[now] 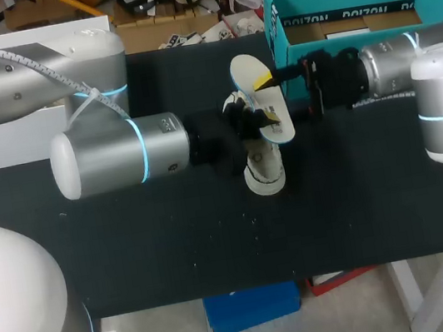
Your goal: Take the shoe out of the shoebox, open the shoe tongue, remove and reinsert the insole, then place the shoe into the shoebox
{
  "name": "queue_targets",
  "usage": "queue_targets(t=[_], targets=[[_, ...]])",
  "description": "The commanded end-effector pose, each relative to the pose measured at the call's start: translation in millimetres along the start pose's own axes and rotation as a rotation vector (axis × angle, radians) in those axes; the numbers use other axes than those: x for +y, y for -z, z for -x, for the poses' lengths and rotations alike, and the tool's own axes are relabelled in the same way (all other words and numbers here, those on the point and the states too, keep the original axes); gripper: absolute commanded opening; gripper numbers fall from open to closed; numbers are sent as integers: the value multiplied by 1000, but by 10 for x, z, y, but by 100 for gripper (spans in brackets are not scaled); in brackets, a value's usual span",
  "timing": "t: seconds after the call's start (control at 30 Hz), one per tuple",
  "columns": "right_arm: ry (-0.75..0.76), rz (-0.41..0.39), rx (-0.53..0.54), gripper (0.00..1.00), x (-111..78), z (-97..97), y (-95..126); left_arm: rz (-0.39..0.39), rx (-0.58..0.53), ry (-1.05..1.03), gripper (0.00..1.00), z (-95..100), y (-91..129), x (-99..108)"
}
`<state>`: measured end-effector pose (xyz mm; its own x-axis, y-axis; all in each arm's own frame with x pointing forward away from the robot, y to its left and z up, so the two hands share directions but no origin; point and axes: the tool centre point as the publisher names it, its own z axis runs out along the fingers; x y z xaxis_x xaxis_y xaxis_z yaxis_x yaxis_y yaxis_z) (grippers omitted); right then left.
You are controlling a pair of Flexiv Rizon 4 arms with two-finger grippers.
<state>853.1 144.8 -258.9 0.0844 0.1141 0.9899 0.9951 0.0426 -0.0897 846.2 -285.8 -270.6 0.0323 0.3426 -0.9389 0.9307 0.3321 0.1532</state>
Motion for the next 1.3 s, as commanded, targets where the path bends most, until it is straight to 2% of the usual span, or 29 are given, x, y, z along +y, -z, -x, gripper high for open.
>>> queue_targets(t=[0.03, 0.07, 0.13, 0.5, 0.53, 0.57, 0.6, 0.87, 1.03, 1.3], targets=[[-2, 3, 3, 48, 2, 26, -46, -3, -407, -4, 0, -75, -35, 7], [-2, 3, 3, 39, 0, 27, -54, -3, -407, -4, 0, -75, -35, 7], [-12, -2, -1, 0, -11, 38, -78, -3, -407, -4, 0, -75, -35, 7], [-17, -2, -5, 0, -20, 48, -87, -6, -407, -4, 0, -80, -31, 3], [-17, -2, -5, 0, -20, 48, -87, -7, -406, -4, 15, -82, -24, -2], [-17, -2, -5, 0, -20, 48, -87, -7, -396, 2, 49, -82, -19, -5], [-17, -2, -5, 0, -20, 48, -87, -12, -400, 4, 100, -82, -10, -9], [-17, -2, -5, 0, -20, 48, -87, -18, -351, 31, 100, -109, 83, -76], [-17, -2, -5, 0, -20, 48, -87, -18, -328, 58, 100, -146, 213, -155], [-17, -2, -5, 0, -20, 48, -87, 14, -192, 118, 100, -130, 472, -231]])
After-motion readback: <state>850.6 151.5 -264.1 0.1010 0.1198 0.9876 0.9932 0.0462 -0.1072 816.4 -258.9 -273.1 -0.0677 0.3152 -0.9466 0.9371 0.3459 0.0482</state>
